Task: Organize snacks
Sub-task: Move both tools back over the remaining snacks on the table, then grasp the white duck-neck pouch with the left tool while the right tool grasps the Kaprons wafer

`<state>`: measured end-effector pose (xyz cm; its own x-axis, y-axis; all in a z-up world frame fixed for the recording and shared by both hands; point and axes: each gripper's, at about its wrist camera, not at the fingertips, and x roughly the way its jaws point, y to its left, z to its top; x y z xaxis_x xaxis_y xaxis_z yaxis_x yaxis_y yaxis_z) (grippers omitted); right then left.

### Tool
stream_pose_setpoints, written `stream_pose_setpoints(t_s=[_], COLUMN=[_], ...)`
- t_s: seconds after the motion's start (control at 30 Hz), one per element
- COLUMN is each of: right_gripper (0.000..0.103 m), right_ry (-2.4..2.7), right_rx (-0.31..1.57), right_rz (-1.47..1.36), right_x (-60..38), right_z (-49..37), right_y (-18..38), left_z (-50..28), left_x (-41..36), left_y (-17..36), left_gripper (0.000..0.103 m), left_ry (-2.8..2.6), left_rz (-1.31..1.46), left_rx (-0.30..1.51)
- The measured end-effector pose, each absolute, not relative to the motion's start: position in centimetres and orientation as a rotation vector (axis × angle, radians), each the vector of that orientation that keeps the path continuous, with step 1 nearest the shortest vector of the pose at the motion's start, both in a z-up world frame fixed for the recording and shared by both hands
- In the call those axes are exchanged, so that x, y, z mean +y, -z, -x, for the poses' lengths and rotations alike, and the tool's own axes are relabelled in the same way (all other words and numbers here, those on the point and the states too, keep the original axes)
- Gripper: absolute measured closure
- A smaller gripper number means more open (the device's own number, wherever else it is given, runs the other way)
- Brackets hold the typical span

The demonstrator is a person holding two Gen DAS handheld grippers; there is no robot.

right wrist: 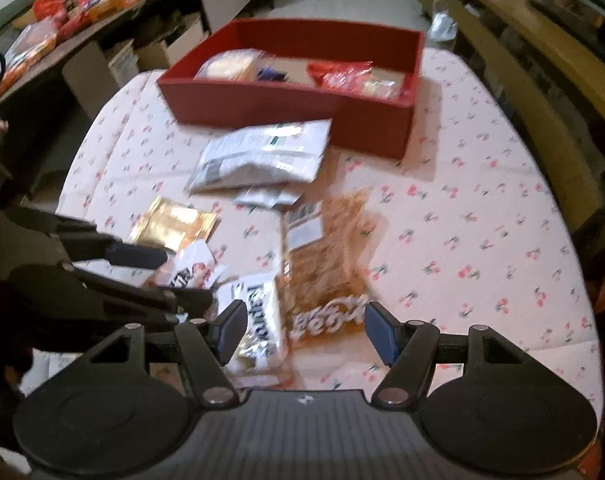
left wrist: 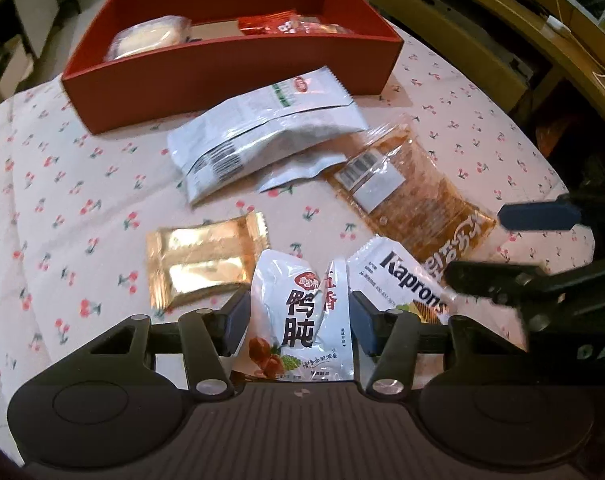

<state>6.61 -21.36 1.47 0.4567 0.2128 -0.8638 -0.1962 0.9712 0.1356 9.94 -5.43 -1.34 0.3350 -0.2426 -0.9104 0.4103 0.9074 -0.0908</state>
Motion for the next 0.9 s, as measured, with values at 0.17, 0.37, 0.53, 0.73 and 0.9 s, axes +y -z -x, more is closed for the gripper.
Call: stream_pose_setpoints(t_s=[0.17, 0.37, 0.53, 0.73, 0.9], right_gripper=[0.022, 0.022, 0.023, 0.008, 0.024], right_ry=[-0.308, -0.363, -0.331, -0.35, -0.344], right_rx=[1.087, 1.143, 1.174, 1.193, 1.17], right_rz=[0.024, 0.071, 0.127, 0.039, 0.032], right_x=[-19.2, -16.6, -15.8, -16.6, -16.8], right_z=[-6.0, -6.7, -7.5, -8.4, -8.1], right_y=[-0.7, 1.3, 3.0, 3.1, 2.9], left_z=[-8.9, -8.9, -8.8, -8.9, -8.9], left_x=[-3.5, -1.7, -1.6, -1.4, -1.6], left_y=[0.8, 1.4, 2.4, 2.9, 2.8], left_gripper=[0.042, 0.041, 0.036, 0.024, 0.023], left_ry=[0.394, 0.354, 0.347, 0.289, 0.283], left_rz=[-0.133, -0.113, -0.144, -0.195, -0.193], left_rx=[1.16, 1.181, 1.193, 1.181, 1.185])
